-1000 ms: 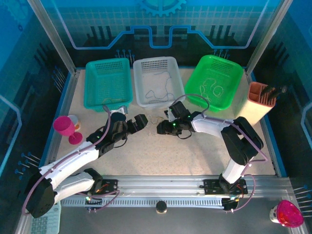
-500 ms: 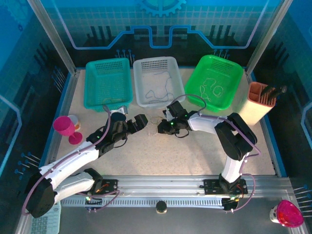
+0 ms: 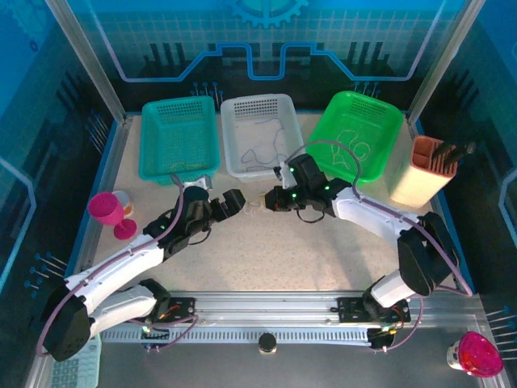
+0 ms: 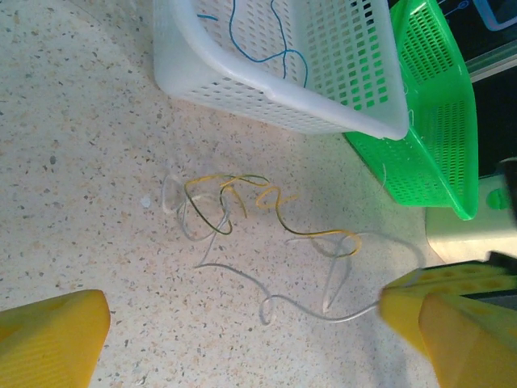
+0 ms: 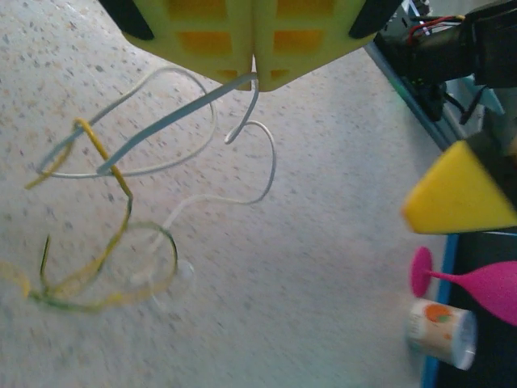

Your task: Untangle the cables

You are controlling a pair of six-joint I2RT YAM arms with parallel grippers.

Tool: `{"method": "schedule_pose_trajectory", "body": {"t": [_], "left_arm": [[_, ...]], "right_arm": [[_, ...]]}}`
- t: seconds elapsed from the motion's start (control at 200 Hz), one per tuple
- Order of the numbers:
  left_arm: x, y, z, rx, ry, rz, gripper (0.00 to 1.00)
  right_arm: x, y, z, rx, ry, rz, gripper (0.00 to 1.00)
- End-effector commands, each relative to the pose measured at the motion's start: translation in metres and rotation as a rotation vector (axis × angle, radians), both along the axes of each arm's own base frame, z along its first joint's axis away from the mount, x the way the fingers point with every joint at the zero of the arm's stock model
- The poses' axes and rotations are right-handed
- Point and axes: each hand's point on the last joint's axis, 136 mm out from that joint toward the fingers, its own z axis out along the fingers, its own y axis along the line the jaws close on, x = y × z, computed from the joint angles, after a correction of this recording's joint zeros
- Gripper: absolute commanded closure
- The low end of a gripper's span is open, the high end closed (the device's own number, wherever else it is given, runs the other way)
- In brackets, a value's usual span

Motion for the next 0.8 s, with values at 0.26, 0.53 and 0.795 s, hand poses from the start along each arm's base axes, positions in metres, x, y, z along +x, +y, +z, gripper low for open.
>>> {"method": "schedule_pose_trajectory", "body": {"t": [0.26, 0.53, 0.795], "left_arm": [[0.000, -0.015, 0.006, -0.083, 0.020, -0.028, 0.01], [0.006, -0.032, 0.005, -0.148, 0.015, -0.074, 0.03], [0.012, -0.049, 0.017, -0.270, 0.023, -0.093, 0.13]], "right_arm": [[0.014, -0.002, 0.042, 0.120, -0.065, 0.022, 1.00], [0.015, -0.009, 0.066, 0.160, -0.130, 0.019, 1.00], [0.016, -0.011, 0.061, 0.165, -0.119, 0.021, 1.00]]}}
